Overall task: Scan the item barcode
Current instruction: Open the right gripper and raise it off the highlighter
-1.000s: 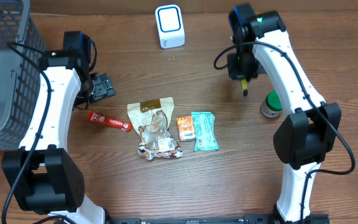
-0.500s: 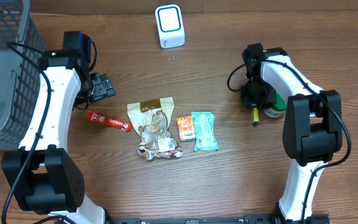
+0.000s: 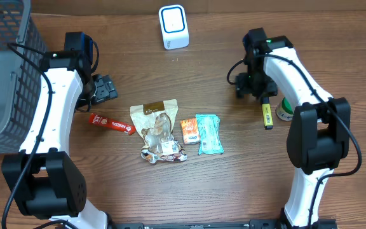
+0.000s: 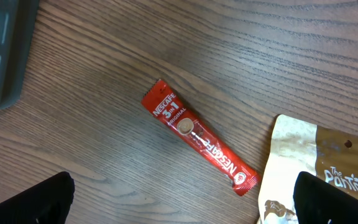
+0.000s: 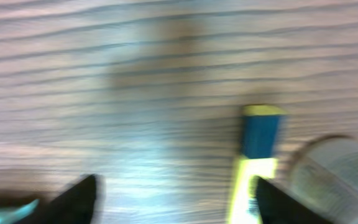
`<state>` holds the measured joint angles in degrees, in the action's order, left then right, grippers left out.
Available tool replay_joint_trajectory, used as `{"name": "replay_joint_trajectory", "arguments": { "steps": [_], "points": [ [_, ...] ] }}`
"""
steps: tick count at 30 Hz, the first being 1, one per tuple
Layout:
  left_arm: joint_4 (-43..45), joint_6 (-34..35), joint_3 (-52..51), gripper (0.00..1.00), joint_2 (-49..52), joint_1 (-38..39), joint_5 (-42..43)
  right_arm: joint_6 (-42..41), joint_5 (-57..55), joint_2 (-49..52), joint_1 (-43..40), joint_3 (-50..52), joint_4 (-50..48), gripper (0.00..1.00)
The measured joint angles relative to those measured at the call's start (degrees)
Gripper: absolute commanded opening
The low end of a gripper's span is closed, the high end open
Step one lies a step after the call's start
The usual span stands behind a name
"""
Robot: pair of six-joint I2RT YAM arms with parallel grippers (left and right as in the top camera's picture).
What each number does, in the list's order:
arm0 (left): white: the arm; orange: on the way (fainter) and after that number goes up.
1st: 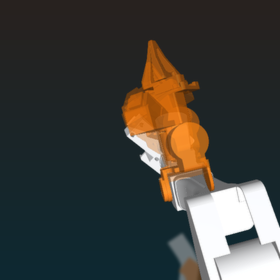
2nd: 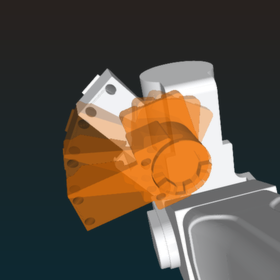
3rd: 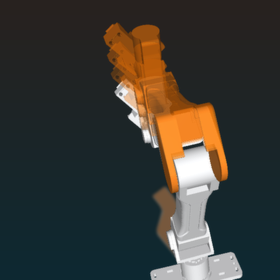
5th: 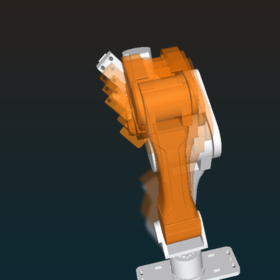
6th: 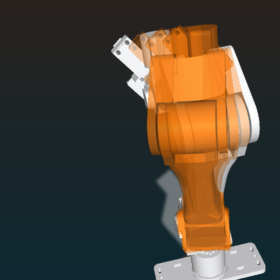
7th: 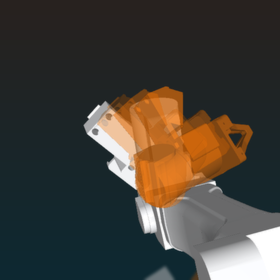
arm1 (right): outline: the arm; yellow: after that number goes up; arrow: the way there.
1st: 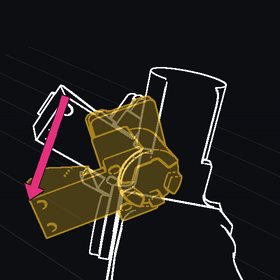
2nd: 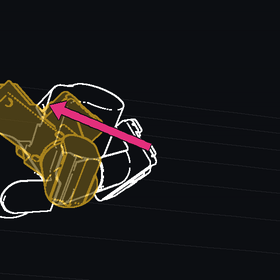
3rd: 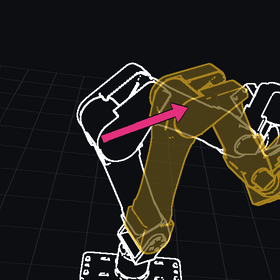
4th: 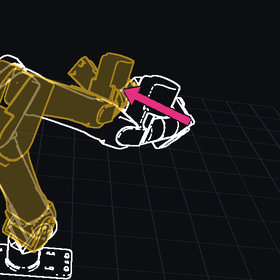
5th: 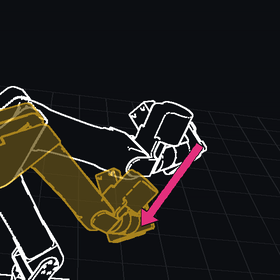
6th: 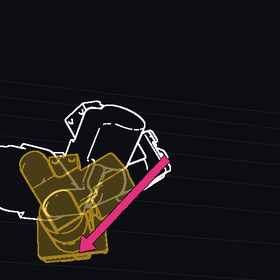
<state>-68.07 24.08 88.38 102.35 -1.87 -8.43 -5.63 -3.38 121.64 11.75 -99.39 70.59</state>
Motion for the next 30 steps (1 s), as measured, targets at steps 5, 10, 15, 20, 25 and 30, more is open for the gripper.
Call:
{"name": "replay_joint_trajectory", "arguments": {
  "steps": [5,10,15,20,25,30],
  "points": [
    [0.0,0.0,0.0,1.00,0.0,0.0,0.0,0.1,5.7,-0.1,1.8,0.0,-0.4,1.00],
    [0.0,0.0,0.0,1.00,0.0,0.0,0.0,0.1,6.6,-0.1,1.7,0.0,-2.9,1.00],
    [0.0,0.0,0.0,1.00,0.0,0.0,0.0,0.0,7.0,-0.1,1.7,0.0,-4.8,1.00],
    [0.0,0.0,0.0,1.00,0.0,0.0,0.0,0.1,7.1,-0.1,1.7,0.0,-6.1,1.00],
    [0.0,0.0,0.0,1.00,0.0,0.0,0.0,0.1,7.3,-0.1,1.7,0.0,-6.1,1.00],
    [0.0,0.0,0.0,1.00,0.0,0.0,0.0,0.1,7.4,-0.1,1.7,0.0,-6.1,1.00]
  ]
}}
